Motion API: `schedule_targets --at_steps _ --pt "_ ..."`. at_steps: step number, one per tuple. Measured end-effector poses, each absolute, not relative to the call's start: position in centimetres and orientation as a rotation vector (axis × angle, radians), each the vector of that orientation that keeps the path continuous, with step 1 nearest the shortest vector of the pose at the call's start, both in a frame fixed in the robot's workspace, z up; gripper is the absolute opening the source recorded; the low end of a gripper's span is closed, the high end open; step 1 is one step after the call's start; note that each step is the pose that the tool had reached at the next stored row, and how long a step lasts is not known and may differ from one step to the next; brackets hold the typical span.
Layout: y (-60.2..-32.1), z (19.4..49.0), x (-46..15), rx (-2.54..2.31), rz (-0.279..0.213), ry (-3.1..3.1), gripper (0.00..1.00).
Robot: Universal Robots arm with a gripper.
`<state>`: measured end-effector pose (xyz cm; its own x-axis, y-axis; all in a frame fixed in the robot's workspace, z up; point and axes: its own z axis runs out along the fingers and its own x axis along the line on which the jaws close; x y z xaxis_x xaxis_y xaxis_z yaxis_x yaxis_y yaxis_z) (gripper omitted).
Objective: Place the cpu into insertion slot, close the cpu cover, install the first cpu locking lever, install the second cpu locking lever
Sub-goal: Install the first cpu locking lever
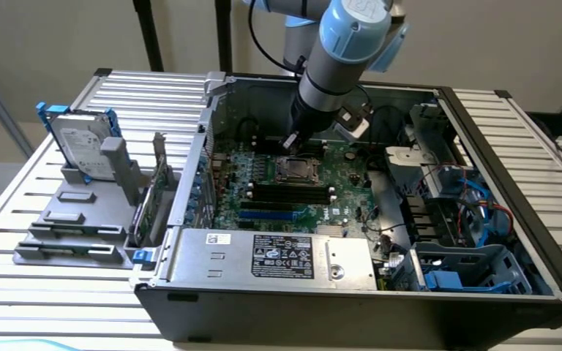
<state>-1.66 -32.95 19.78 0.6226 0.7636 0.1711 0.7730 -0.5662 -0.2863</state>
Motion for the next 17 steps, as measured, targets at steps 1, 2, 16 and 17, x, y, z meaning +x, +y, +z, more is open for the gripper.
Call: schedule_targets --at_steps 1,2,16,17 --pt "-32.95 19.76 -1.67 -2.516 -0.04 -1.234 0.11" --pt "-32.95 19.74 -1.67 -2.516 -0.04 -1.234 0.11" --pt "-32.95 19.66 -0.81 -2.521 -0.036 -1.236 0.11" --pt "-32.95 19.66 -0.75 -2.522 -0.036 -1.236 0.11"
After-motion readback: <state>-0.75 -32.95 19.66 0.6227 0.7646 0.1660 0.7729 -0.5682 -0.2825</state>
